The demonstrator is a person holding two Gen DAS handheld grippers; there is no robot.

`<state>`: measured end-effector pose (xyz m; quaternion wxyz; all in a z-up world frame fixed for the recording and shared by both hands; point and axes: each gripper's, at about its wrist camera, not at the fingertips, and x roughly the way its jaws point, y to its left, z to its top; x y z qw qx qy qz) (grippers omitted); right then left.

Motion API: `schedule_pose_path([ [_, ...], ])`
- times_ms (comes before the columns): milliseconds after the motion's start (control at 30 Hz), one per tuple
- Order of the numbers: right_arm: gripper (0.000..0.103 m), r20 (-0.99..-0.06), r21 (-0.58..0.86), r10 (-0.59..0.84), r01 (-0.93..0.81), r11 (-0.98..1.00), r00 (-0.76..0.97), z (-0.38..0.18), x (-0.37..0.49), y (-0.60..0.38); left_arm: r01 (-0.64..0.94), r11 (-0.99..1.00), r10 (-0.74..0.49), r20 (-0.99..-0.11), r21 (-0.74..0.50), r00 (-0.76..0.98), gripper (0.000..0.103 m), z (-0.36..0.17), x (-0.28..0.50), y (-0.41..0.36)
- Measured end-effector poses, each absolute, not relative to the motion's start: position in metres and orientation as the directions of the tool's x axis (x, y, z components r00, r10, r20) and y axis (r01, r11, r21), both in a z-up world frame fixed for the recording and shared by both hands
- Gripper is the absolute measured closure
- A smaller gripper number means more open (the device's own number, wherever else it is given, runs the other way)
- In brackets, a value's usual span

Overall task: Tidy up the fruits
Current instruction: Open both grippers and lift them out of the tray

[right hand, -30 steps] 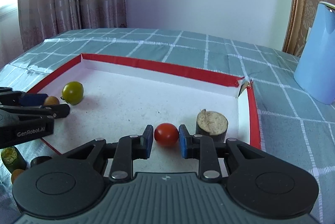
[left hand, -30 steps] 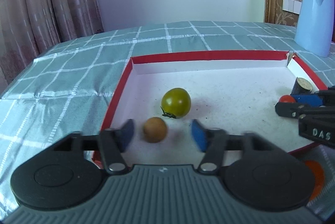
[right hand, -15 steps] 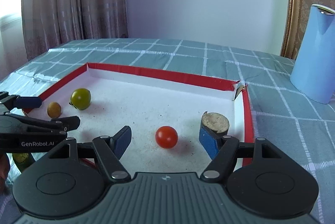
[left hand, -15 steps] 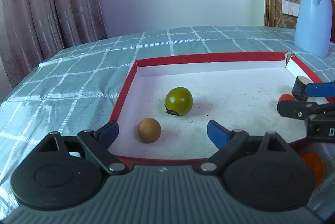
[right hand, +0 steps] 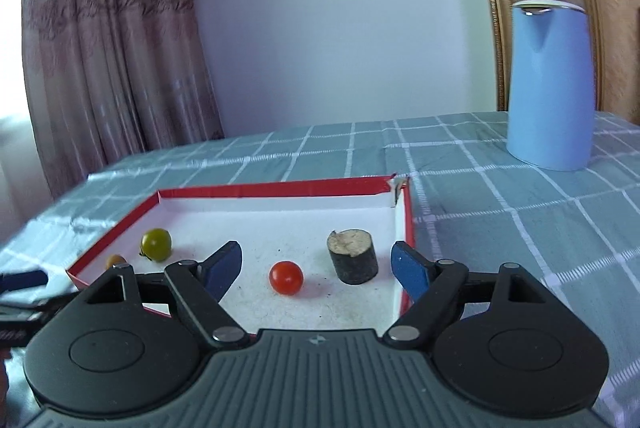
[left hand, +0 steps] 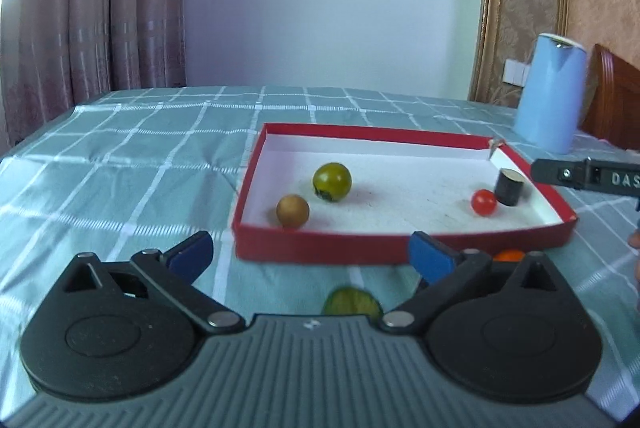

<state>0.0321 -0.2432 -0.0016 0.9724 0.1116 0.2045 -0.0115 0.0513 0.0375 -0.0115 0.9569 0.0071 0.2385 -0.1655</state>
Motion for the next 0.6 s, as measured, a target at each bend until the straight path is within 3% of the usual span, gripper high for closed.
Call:
schedule_pose_path([
  [167, 0.020, -0.398, 0.154, 0.016, 0.049, 0.987, 0.917, -0.005, 0.027, -0.231, 0.273, 0.953, -0.302, -0.472, -0.131, 0.828, 0.000, -0.013, 0.046, 0.054],
  [267, 0.020, -0.391, 0.108, 0.001, 0.044, 0.993, 0.920, -0.006, 0.023, -0.222, 0.254, 0.950, -0.312, -0.542, -0.181, 0.780, 0.000, -0.018, 0.060, 0.057],
  [500, 0.020, -0.400, 0.100, 0.001, 0.043, 0.994, 0.917, -0.007, 0.023, -0.220, 0.229, 0.965, -0.259, -0.597, -0.127, 0.759, 0.000, -0.020, 0.064, 0.044],
  [600, 0.020, -0.395, 0.101, 0.001, 0.042, 0.994, 0.919, -0.007, 0.022, -0.220, 0.155, 0.971, -0.235, -0.646, -0.180, 0.726, 0.000, -0.020, 0.069, 0.043],
])
